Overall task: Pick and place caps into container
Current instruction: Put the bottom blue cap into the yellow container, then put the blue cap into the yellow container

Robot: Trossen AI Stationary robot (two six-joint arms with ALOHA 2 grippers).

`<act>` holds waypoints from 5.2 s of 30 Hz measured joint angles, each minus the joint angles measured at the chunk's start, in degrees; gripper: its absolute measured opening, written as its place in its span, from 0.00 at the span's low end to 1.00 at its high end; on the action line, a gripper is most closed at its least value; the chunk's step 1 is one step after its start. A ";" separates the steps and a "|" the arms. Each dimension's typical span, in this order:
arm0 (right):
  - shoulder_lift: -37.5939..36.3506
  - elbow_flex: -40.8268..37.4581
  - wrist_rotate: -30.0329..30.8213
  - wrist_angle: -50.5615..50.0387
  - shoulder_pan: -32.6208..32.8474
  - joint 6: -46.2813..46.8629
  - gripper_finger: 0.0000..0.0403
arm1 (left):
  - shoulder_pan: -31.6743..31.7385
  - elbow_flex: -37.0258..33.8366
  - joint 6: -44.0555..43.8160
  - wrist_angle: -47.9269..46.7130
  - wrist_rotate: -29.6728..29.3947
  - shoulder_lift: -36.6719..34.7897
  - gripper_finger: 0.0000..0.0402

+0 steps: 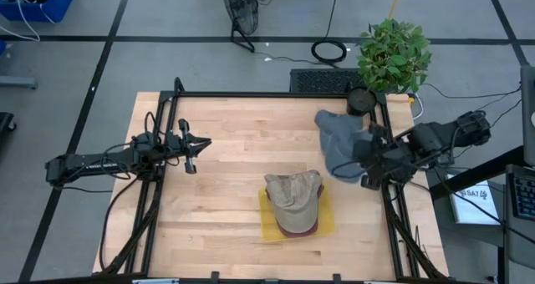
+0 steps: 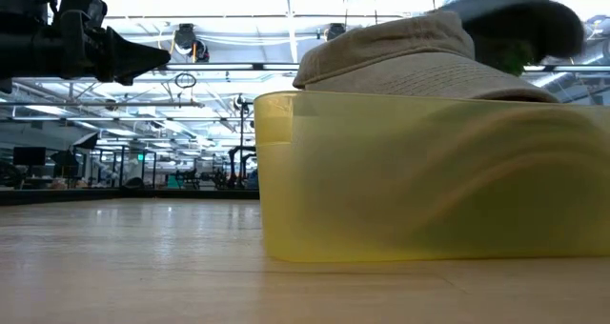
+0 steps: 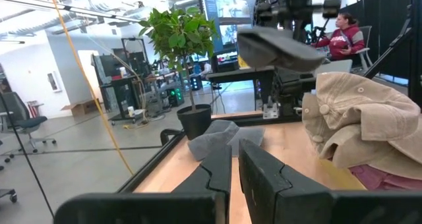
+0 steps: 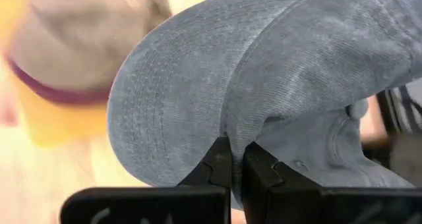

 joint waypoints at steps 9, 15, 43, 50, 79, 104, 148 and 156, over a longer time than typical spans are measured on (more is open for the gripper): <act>7.00 9.31 -4.09 6.94 -4.16 -9.73 0.00 | 0.00 0.00 -0.09 0.04 0.02 -0.02 0.09; 18.24 20.23 -8.95 4.74 -8.35 -15.07 0.00 | -0.01 0.00 -0.07 0.02 0.00 -0.01 0.09; 51.24 39.34 -26.13 -3.58 -5.14 -17.82 0.01 | 0.01 0.00 0.05 -1.46 0.00 -0.02 0.09; 52.16 35.05 -27.81 -0.38 -6.29 -18.31 0.01 | 0.00 0.00 -0.09 -1.48 0.00 0.00 0.09; 42.80 36.12 -27.53 -1.06 -4.12 -14.19 0.01 | -0.01 0.00 0.33 -2.21 0.01 -0.01 0.09; 54.86 36.13 -23.07 0.01 -2.21 -15.59 0.01 | 0.01 0.00 -0.09 -2.86 0.02 -0.02 0.09; 48.27 35.99 -21.20 1.01 -2.78 -18.04 0.44 | 0.01 0.00 -0.03 -2.85 0.01 -0.02 0.09; 35.67 35.99 -3.25 0.91 -3.30 -21.72 0.40 | -0.01 0.00 -0.02 -2.86 0.01 -0.01 0.09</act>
